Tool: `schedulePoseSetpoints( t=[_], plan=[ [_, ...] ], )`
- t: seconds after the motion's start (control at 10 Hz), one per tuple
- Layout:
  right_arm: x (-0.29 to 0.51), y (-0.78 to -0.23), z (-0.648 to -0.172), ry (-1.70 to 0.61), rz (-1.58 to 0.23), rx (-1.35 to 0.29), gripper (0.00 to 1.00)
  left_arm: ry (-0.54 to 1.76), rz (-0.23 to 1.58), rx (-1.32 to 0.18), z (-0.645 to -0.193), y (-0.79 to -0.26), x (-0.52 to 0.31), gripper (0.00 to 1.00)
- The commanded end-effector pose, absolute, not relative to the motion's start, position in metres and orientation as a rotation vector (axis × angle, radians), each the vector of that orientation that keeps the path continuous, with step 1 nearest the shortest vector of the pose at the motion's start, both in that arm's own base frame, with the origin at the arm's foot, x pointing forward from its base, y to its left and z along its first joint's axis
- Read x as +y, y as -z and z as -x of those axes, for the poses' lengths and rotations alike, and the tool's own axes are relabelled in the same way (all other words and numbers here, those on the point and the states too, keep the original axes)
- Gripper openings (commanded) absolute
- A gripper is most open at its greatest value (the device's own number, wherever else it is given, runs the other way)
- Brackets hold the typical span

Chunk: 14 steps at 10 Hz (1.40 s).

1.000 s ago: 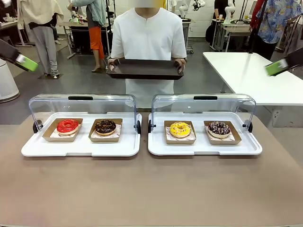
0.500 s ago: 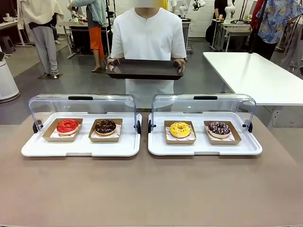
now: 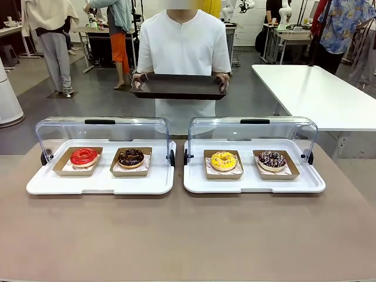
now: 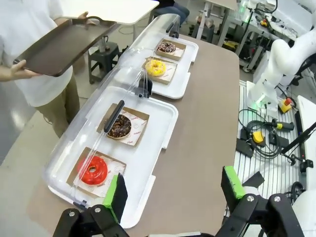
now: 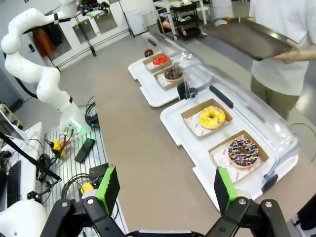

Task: Provide the desired donut to the person.
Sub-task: Pick up and lift the Paper togo box containing the Donut pointed at by the person.

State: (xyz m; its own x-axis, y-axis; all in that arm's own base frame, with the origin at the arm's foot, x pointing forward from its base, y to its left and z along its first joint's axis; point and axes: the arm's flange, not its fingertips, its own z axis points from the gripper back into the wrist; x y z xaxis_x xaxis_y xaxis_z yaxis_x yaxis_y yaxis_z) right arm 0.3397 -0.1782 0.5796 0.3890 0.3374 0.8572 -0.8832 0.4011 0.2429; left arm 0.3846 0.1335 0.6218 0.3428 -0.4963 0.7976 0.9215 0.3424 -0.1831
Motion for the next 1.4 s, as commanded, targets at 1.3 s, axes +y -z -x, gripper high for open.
schedulePoseSetpoints(
  t=[1.3],
  plan=[
    [-0.175, -0.588, -0.334, -0.886, -0.785, -0.803, 1.0, 1.067, 0.698, -0.773, -0.377, -0.588, 0.168, 1.0]
  ],
)
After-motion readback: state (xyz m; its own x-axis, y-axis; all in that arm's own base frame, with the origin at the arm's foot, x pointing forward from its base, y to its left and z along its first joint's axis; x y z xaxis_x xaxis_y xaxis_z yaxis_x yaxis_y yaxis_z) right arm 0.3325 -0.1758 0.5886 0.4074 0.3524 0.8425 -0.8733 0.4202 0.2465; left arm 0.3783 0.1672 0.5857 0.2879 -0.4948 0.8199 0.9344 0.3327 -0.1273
